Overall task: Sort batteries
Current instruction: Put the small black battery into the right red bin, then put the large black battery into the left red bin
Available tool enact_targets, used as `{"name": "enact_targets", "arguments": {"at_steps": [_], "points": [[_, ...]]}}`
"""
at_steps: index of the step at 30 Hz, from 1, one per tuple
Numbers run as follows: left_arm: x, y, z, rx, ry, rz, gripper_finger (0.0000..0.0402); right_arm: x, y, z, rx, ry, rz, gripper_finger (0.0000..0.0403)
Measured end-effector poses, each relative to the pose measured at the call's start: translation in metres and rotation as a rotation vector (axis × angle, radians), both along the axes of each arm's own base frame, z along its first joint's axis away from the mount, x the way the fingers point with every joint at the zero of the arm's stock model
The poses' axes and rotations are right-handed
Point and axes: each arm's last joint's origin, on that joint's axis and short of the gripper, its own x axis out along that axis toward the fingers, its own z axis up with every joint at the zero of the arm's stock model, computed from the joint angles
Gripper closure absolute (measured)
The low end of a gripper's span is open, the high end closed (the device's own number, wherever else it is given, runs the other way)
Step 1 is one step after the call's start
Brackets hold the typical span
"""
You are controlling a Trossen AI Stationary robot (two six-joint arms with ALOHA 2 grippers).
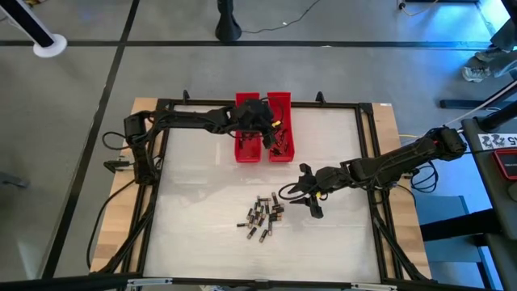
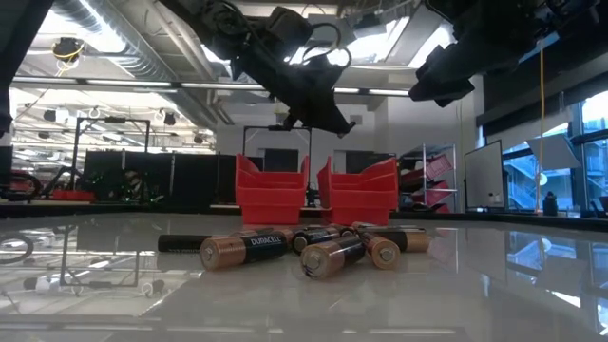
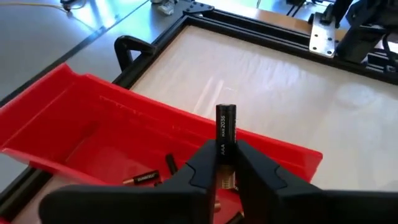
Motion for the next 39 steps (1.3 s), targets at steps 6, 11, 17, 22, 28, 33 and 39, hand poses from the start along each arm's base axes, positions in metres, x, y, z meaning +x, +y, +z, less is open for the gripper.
{"name": "enact_targets", "arguments": {"at_steps": [6,11,17,22,28,33,39], "points": [[0.002,-0.003,0.0,0.006,-0.004,-0.011,0.0331,0.0,0.0,0.0,0.001,-0.002,0.0,0.024],[0.001,-0.006,0.002,0.002,0.003,-0.015,0.0303,0.0,0.0,0.0,0.001,-0.002,0.0,0.024],[-0.023,-0.017,0.024,-0.033,0.104,-0.023,0.0291,0.0,0.0,0.0,0.019,0.006,-0.013,0.024],[-0.053,-0.055,0.034,-0.09,0.285,-0.087,0.0291,0.001,0.0,0.001,0.023,-0.006,-0.013,0.024],[-0.089,-0.116,0.027,-0.097,0.342,-0.141,0.029,0.003,0.001,-0.004,0.036,0.013,-0.008,0.024],[-0.117,-0.159,0.007,-0.082,0.261,-0.16,0.029,0.01,0.003,-0.015,0.063,0.07,-0.006,0.024],[-0.13,-0.188,-0.028,-0.097,0.073,-0.145,0.029,0.042,-0.013,-0.024,0.154,0.172,-0.295,0.024]]}}
